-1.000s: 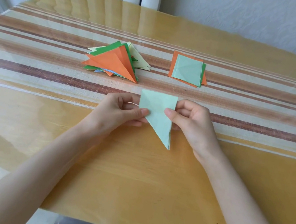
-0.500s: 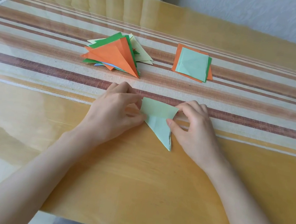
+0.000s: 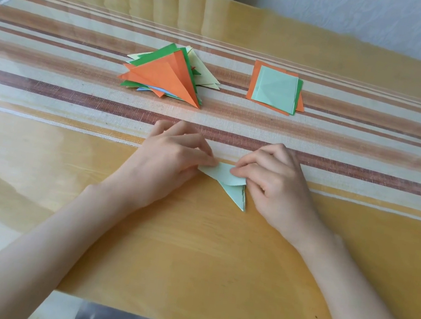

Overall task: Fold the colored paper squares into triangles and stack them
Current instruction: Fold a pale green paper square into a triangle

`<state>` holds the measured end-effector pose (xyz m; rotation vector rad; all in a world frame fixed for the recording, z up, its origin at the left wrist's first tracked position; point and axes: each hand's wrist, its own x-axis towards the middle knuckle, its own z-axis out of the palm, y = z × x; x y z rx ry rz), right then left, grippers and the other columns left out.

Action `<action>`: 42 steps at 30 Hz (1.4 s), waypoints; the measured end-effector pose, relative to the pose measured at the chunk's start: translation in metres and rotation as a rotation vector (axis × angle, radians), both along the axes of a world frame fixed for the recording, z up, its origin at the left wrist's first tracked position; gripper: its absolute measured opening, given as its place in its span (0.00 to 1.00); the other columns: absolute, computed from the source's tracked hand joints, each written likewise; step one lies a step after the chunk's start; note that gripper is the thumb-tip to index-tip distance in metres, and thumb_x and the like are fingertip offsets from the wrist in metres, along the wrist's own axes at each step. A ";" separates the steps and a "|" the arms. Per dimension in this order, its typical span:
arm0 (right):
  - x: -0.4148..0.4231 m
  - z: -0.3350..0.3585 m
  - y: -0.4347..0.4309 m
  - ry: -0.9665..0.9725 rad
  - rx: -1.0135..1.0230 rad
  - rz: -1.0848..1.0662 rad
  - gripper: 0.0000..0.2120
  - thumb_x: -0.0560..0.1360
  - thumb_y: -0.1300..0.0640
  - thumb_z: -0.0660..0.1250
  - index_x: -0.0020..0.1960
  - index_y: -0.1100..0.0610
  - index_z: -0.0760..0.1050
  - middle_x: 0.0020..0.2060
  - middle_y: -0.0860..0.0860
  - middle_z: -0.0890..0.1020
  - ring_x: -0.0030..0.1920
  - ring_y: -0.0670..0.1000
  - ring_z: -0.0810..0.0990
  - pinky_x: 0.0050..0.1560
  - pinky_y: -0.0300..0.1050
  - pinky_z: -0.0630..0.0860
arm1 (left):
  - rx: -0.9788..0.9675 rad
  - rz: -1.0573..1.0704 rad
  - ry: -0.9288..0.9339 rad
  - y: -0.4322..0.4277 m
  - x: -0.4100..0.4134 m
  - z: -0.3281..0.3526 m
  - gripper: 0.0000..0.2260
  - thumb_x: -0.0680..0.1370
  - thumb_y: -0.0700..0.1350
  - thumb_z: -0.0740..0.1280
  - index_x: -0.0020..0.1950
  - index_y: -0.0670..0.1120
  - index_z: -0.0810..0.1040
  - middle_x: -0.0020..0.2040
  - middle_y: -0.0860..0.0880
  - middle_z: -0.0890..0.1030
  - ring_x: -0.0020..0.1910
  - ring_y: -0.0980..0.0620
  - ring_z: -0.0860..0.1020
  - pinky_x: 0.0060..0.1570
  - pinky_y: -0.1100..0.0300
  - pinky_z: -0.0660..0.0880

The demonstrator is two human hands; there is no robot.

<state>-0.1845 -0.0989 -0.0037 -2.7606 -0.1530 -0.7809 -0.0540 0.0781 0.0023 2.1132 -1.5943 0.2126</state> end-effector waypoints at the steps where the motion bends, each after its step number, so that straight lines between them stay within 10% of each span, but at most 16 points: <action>1: -0.001 -0.001 0.001 -0.003 -0.059 0.013 0.09 0.70 0.70 0.68 0.45 0.60 0.83 0.43 0.50 0.83 0.48 0.53 0.72 0.50 0.48 0.68 | 0.007 -0.003 -0.040 0.001 0.000 0.000 0.15 0.73 0.43 0.59 0.49 0.47 0.85 0.47 0.53 0.82 0.50 0.50 0.71 0.48 0.52 0.63; 12: -0.016 0.001 0.007 -0.018 -0.208 -0.076 0.14 0.68 0.71 0.66 0.47 0.58 0.84 0.46 0.48 0.85 0.41 0.54 0.77 0.50 0.49 0.67 | 0.160 0.114 -0.203 0.023 -0.034 -0.002 0.21 0.73 0.43 0.55 0.61 0.45 0.81 0.60 0.51 0.81 0.53 0.45 0.78 0.56 0.49 0.65; 18: -0.016 0.007 0.029 0.159 -0.257 -0.208 0.30 0.68 0.67 0.50 0.65 0.57 0.76 0.43 0.51 0.78 0.44 0.55 0.72 0.56 0.49 0.65 | 0.239 0.197 -0.145 0.019 -0.042 -0.001 0.26 0.70 0.45 0.54 0.66 0.45 0.77 0.59 0.51 0.80 0.54 0.45 0.75 0.59 0.50 0.63; 35: -0.026 0.002 0.038 0.115 -0.388 -0.419 0.23 0.70 0.66 0.50 0.54 0.63 0.80 0.46 0.54 0.82 0.46 0.59 0.77 0.51 0.51 0.64 | 0.289 0.473 -0.362 0.012 -0.060 -0.005 0.16 0.70 0.41 0.62 0.55 0.41 0.81 0.49 0.48 0.79 0.50 0.43 0.77 0.58 0.46 0.62; 42: -0.023 0.000 0.024 0.042 0.084 -0.383 0.20 0.70 0.63 0.53 0.54 0.60 0.81 0.49 0.51 0.81 0.51 0.53 0.69 0.52 0.52 0.70 | 0.043 0.586 -0.044 0.021 -0.062 -0.003 0.23 0.70 0.45 0.54 0.61 0.40 0.75 0.57 0.44 0.77 0.52 0.43 0.72 0.55 0.50 0.61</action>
